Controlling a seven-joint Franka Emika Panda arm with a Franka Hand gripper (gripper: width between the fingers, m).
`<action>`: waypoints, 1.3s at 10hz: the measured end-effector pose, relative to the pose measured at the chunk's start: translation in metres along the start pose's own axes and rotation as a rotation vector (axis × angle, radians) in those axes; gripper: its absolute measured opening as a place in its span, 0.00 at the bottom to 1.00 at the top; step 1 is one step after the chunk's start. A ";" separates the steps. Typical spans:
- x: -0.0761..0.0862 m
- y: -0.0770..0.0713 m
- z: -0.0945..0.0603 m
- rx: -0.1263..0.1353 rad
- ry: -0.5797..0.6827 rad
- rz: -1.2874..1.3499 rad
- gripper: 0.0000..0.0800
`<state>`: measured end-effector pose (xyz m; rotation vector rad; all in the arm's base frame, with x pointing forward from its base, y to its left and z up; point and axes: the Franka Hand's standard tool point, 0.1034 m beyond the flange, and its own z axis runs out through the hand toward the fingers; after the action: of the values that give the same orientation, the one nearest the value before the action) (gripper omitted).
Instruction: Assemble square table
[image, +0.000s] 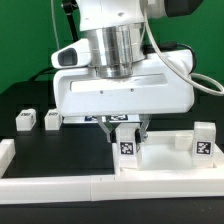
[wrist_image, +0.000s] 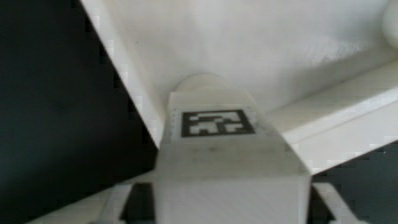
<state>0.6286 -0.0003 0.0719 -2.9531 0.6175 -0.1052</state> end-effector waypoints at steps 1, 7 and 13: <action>0.000 0.001 0.000 -0.002 -0.002 0.133 0.36; -0.004 0.000 0.002 0.001 -0.031 1.304 0.36; -0.009 -0.009 0.004 -0.016 -0.019 0.892 0.77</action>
Offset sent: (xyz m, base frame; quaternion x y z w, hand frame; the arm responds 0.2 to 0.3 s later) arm -0.0016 0.0106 0.0063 -0.0453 0.0083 0.4468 0.8935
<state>0.6246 0.0117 0.0690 -2.3950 1.8259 0.0173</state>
